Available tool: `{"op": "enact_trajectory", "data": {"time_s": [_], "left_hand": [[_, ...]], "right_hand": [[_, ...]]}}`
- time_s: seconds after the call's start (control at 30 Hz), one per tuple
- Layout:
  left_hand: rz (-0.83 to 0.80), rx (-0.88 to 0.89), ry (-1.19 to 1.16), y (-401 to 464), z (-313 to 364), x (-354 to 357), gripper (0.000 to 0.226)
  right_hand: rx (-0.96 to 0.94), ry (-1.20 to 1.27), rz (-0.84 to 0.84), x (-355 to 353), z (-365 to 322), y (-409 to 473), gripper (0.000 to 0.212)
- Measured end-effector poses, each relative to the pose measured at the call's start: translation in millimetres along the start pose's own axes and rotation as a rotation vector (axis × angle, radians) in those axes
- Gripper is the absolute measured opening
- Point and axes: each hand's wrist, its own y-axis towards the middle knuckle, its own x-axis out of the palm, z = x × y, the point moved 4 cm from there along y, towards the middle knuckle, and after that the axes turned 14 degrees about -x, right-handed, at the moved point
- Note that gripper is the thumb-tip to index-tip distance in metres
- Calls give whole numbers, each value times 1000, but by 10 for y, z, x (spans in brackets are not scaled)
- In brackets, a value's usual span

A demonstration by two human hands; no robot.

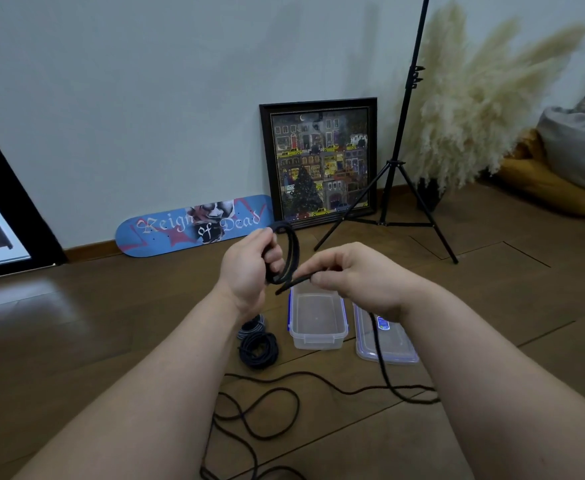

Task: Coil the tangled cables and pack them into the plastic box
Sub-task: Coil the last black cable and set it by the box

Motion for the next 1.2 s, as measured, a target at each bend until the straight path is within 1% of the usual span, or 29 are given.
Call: {"op": "enact_trajectory", "data": {"time_s": [0.07,0.13,0.2,0.3,0.37,0.43,0.47,0.5,0.57,0.63,0.73,0.8,0.87,0.93,1.03,1.1,1.2], "left_hand": [[-48,-27,10,-22,-49,93,32],[-58,-35,32,-43,-87,152,33],[-67,-39,33,-48,-109,180,33],[-105,-51,10,-55,-120,223,34],[-145,-85,-33,-71,-133,266,35],[-179,-129,-20,-91,-149,299,34],[-189,-152,-1,-98,-153,306,34],[-194,-173,10,-99,-154,301,34],[-204,-203,6,-101,-145,287,36],[-226,-221,-16,-113,-124,288,37],[-224,-194,26,-129,-95,303,35],[-196,-178,32,-137,-74,296,35],[-183,-187,-33,-139,-64,279,36],[-186,-200,-109,-139,-46,258,36],[-198,-205,-159,-138,-26,256,38],[-207,-198,-147,-150,-23,280,38],[-189,-155,-56,-164,-31,304,38]], "right_hand": [[16,130,63,19,46,23,34],[25,238,128,21,106,53,36],[35,342,209,15,153,71,32],[41,405,302,12,176,82,31],[28,394,360,4,181,85,28],[10,378,462,-23,203,89,18],[1,331,521,-47,221,88,14],[-5,240,574,-75,237,83,14],[2,50,640,-118,260,75,23],[12,1,683,-140,264,63,29],[10,35,699,-136,261,55,27],[-7,99,681,-137,266,63,20],[-20,145,630,-149,274,71,8],[-38,121,566,-144,282,82,1],[-55,83,519,-72,274,86,16],[-49,85,529,-27,271,75,26],[-50,69,579,-15,277,55,26]]}}
